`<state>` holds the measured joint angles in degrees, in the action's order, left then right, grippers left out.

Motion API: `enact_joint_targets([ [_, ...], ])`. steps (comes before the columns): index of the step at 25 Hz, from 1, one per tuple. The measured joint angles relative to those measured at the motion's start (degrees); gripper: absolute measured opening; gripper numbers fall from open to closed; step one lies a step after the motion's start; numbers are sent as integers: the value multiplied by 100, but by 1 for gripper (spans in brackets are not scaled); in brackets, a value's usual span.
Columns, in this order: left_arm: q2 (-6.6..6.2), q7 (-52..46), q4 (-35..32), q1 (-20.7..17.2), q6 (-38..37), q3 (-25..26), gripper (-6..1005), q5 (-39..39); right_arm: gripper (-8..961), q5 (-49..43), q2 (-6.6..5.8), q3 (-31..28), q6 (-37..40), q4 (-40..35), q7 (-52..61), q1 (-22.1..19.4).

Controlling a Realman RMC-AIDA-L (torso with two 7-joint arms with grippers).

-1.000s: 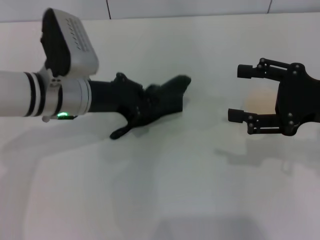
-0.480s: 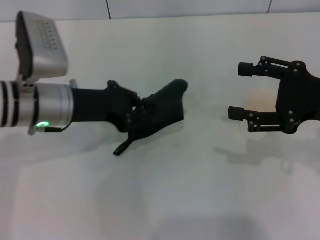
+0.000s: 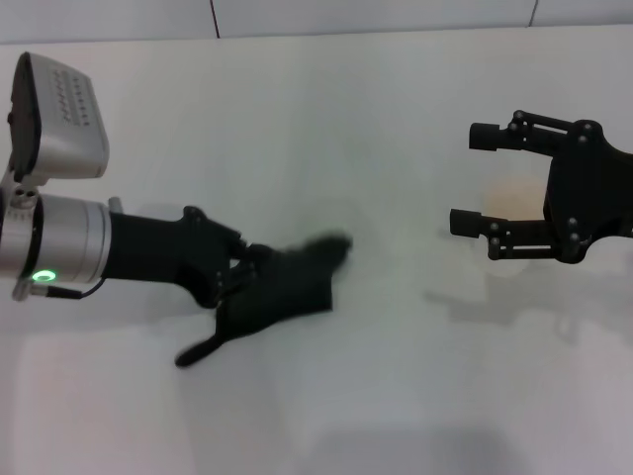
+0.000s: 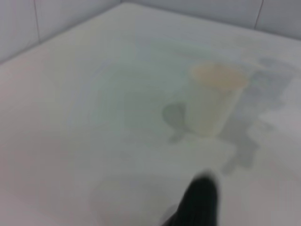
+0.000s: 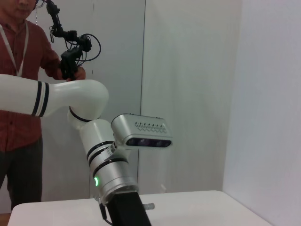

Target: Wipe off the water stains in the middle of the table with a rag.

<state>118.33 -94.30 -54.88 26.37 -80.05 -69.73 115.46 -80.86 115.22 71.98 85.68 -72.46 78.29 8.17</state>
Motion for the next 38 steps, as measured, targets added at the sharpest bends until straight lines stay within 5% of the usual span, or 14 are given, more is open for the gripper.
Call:
enact_joint_targets([
  [10,13,-437,-251,-10,-461,521,121,599,825,0,0,0,-23,-14,2,12],
  [23,85,-445,-636,-145,-640,661,387,425,824,0,0,-5,-25,-17,28,6],
  [34,64,312,-1542,-760,-1817,671,815,-532,824,-113,-35,-99,-17,80,299,77],
  [38,32,353,-1802,-913,-2232,756,811,-551,824,-414,-32,-278,-10,110,442,118],
])
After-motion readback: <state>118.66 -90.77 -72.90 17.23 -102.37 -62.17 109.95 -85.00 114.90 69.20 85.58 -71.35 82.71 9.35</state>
